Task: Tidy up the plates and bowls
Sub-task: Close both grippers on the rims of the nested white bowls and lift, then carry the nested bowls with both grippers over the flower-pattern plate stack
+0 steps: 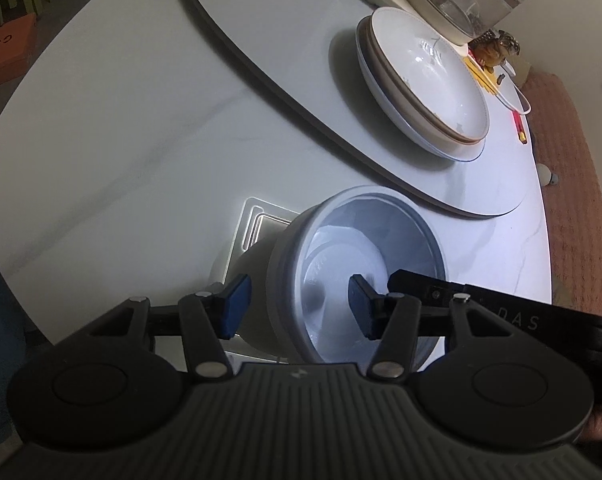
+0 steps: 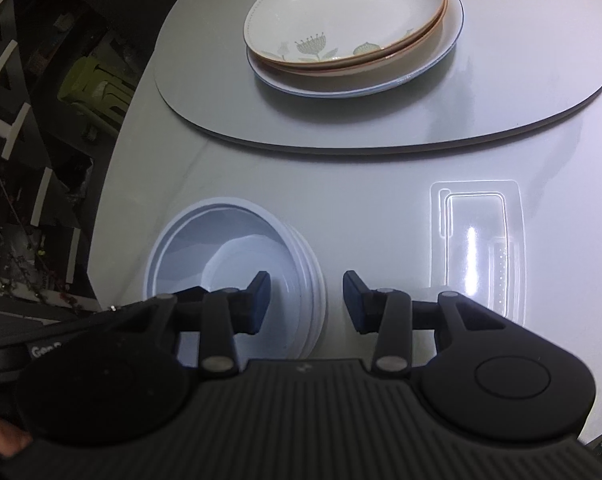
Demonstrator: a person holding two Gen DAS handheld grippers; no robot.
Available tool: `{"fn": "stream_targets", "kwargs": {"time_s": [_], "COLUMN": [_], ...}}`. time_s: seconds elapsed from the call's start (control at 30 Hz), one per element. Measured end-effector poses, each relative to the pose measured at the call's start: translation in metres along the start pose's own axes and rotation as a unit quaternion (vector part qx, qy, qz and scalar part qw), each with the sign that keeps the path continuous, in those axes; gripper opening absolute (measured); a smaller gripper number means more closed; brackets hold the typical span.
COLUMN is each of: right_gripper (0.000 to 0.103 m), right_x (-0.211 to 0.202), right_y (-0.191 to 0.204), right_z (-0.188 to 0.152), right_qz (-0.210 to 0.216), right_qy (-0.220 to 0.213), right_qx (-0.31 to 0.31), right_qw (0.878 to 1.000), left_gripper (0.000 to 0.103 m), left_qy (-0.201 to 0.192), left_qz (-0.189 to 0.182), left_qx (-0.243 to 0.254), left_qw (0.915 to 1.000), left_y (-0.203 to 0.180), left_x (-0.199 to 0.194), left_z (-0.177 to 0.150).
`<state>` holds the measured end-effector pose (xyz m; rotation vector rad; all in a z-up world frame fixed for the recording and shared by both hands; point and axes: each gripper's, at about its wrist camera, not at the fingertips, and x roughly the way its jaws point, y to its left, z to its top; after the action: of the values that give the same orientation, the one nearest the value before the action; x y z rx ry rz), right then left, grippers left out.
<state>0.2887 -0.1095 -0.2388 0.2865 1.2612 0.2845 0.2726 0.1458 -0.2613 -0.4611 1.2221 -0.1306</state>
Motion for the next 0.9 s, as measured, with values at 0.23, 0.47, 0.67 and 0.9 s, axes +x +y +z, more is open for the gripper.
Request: {"fn": "stream_targets", "kwargs": {"time_s": [0.23,0.47,0.67,0.9], "right_gripper": [0.043,0.034,0.034,0.034], "right_x": [0.018,0.016,0.008,-0.015], "right_y": [-0.013,-0.013,-0.011,-0.006], "right_z": [-0.007,-0.013,-0.010,-0.002], "right_qz": [0.023,0.045,0.043,0.043], "right_qy": [0.002,0.000,0.004,0.001], "right_qx": [0.035,0.044,0.041,0.037], "right_qw": [0.999,0.998,0.998,0.998], "left_gripper": [0.052,0.048,0.048,0.048], "left_qy": [0.010,0.006,0.009,0.008], "left_qz": [-0.012,-0.012,-0.007,-0.009], "left_qx": [0.008,0.018,0.027,0.031], "left_qw": [0.9999,0.9998,0.9996,0.9994], "left_y": [0.004,0.000,-0.010,-0.028], "left_x": [0.024,0.024,0.014,-0.010], "left_z": [-0.001,-0.005,-0.004,0.002]}}
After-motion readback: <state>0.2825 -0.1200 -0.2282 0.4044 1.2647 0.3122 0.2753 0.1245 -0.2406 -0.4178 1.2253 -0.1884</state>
